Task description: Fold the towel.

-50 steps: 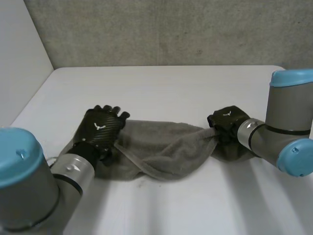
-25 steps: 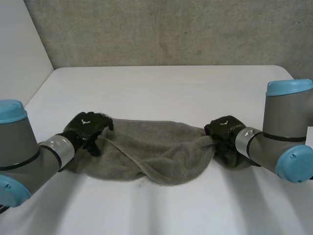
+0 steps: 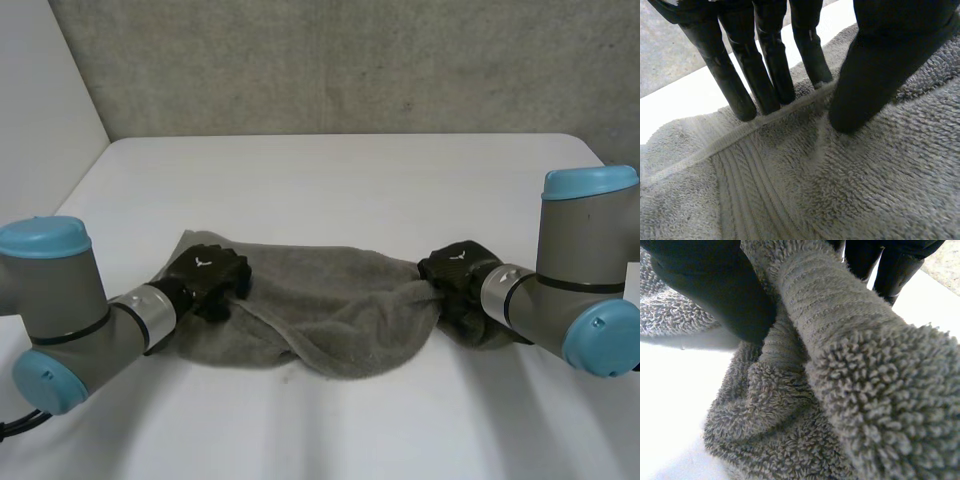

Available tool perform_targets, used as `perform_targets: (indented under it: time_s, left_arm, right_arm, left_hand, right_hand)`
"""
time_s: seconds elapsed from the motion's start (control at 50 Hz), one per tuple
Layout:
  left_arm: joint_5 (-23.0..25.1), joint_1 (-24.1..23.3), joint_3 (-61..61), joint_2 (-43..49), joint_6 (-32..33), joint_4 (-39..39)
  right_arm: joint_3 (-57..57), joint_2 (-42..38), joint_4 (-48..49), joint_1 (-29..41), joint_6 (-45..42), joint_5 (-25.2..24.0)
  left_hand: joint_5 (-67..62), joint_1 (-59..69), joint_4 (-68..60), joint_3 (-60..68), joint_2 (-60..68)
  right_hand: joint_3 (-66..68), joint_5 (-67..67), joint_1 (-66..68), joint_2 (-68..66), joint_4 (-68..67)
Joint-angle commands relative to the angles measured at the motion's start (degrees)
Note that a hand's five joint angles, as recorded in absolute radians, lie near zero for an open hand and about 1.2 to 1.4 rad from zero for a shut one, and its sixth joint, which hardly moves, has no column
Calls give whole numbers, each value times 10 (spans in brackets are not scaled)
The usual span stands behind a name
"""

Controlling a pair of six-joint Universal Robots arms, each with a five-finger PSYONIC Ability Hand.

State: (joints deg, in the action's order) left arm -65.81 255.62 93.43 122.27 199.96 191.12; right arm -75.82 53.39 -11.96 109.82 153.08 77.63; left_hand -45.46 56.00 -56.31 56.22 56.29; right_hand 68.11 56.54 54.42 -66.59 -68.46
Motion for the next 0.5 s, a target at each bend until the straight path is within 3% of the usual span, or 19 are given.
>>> perform_targets:
  time_s: [0.02,0.18,0.28,0.34,0.36,0.38,0.4,0.42,0.5]
  left_arm:
    - [-1,-4,3,-9,11,-1]
    - [-2,-11,12,-63,53,-8]
    - [-3,-22,36,-129,52,-2]
    - [-5,-32,48,-158,51,0]
    - [-5,-37,54,-168,51,0]
    - [-7,-44,56,-174,50,0]
    - [-7,-44,56,-174,50,0]
    - [-7,-52,59,-177,49,-1]
    - [-10,-65,61,-177,47,-1]
  right_arm:
    - [9,7,-2,-1,1,-1]
    - [62,16,-32,-4,5,-23]
    - [161,-21,-107,-17,6,-34]
    - [244,-55,-133,-28,31,-14]
    - [266,-60,-125,-31,60,7]
    - [276,-64,-113,-32,84,32]
    - [277,-64,-112,-32,84,32]
    - [275,-61,-101,-32,103,50]
    - [242,-36,-81,-32,115,60]
  left_hand:
    - [-245,240,-237,238,237]
    - [-245,240,-237,238,237]
    - [-245,240,-237,238,237]
    - [-245,240,-237,238,237]
    - [-245,240,-237,238,237]
    - [-245,240,-237,238,237]
    - [-245,240,-237,238,237]
    - [-245,240,-237,238,237]
    - [-245,240,-237,238,237]
  right_hand:
    - [119,135,256,-134,-115]
    - [119,135,256,-134,-115]
    - [119,135,256,-134,-115]
    - [119,135,256,-134,-115]
    - [-25,-10,112,10,29]
    - [-307,-291,-170,291,310]
    - [-309,-294,-172,294,313]
    - [-581,-565,-444,566,585]
    - [-581,-565,-444,566,585]
